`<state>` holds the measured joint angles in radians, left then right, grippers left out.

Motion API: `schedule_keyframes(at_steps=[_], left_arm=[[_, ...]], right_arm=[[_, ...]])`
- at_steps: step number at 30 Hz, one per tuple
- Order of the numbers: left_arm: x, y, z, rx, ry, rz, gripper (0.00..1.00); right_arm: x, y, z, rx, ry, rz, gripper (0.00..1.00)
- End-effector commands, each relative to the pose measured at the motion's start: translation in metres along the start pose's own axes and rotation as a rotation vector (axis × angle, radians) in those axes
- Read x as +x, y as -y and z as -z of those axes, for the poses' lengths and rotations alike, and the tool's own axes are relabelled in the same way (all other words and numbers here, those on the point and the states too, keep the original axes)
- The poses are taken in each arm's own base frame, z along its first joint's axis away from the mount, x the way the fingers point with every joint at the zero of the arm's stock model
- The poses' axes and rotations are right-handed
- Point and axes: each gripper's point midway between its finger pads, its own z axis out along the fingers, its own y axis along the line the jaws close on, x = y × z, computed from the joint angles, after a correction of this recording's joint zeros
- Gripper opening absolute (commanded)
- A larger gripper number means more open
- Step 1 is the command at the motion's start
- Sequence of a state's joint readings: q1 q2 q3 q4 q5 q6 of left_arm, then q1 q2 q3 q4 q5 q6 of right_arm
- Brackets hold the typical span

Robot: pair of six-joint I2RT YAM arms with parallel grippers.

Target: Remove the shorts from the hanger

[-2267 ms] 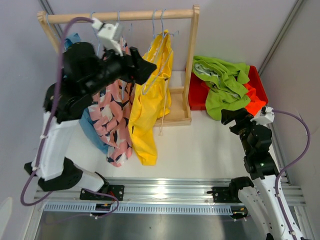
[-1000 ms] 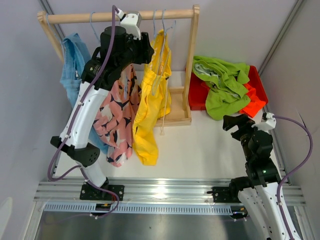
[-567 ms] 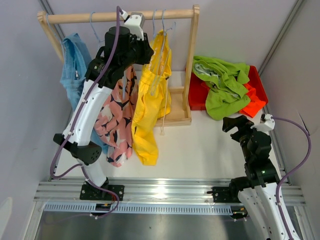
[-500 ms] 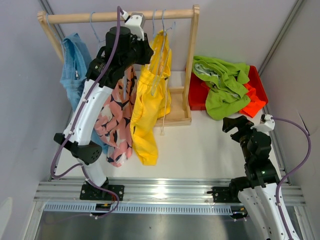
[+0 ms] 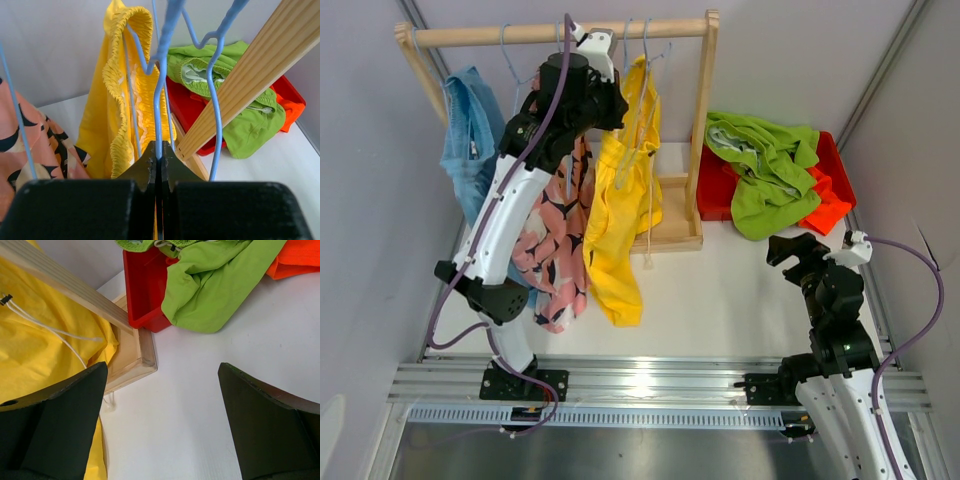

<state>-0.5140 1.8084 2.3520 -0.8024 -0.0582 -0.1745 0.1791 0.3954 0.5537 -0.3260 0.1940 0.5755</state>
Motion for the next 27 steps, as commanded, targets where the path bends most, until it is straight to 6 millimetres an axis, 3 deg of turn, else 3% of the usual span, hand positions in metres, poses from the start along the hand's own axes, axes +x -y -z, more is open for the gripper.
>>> schedule_keyframes(at_steps=[1, 5, 6, 13, 15, 16, 18, 19, 20, 22, 23, 24, 26, 27], left_arm=[[-0.053, -0.006, 0.040, -0.026, 0.145, -0.016, 0.00], [-0.086, -0.005, 0.083, -0.025, 0.244, -0.026, 0.00], [-0.097, -0.005, 0.101, -0.022, 0.284, -0.025, 0.00], [-0.109, -0.005, 0.164, -0.005, 0.346, -0.030, 0.00], [-0.090, -0.005, 0.166, 0.004, 0.284, -0.028, 0.00], [-0.090, -0.003, 0.187, 0.021, 0.298, -0.019, 0.00], [-0.049, 0.003, 0.178, 0.070, 0.189, -0.027, 0.00], [-0.041, 0.004, 0.185, 0.084, 0.180, -0.027, 0.00], [-0.007, 0.007, 0.191, 0.123, 0.116, -0.032, 0.00], [0.010, 0.008, 0.209, 0.151, 0.094, -0.042, 0.00], [0.030, 0.008, 0.224, 0.170, 0.061, -0.045, 0.00], [0.049, 0.009, 0.225, 0.185, 0.014, -0.048, 0.00], [0.076, 0.014, 0.238, 0.236, -0.057, -0.054, 0.00], [0.084, 0.020, 0.253, 0.282, -0.056, -0.056, 0.00]], right_arm=[[-0.010, -0.004, 0.000, -0.015, 0.041, 0.006, 0.99], [-0.016, -0.011, 0.000, -0.042, 0.055, 0.006, 0.99], [-0.019, -0.014, 0.000, -0.049, 0.060, 0.006, 0.99], [-0.043, -0.031, 0.004, -0.087, 0.093, 0.027, 0.99], [-0.047, -0.036, 0.005, -0.100, 0.097, 0.029, 1.00], [-0.050, -0.039, 0.006, -0.108, 0.101, 0.032, 0.99], [-0.057, -0.052, 0.011, -0.157, 0.101, 0.037, 0.99], [-0.060, -0.059, 0.013, -0.193, 0.103, 0.055, 0.99], [-0.058, -0.079, 0.020, -0.297, 0.071, 0.080, 0.99], [-0.058, -0.103, 0.026, -0.420, 0.042, 0.124, 0.99], [-0.064, -0.119, 0.035, -0.494, 0.037, 0.135, 0.99], [-0.058, -0.138, 0.046, -0.607, -0.015, 0.154, 1.00], [-0.055, -0.158, 0.050, -0.700, -0.081, 0.156, 0.99], [-0.063, -0.173, 0.060, -0.761, -0.085, 0.160, 0.99]])
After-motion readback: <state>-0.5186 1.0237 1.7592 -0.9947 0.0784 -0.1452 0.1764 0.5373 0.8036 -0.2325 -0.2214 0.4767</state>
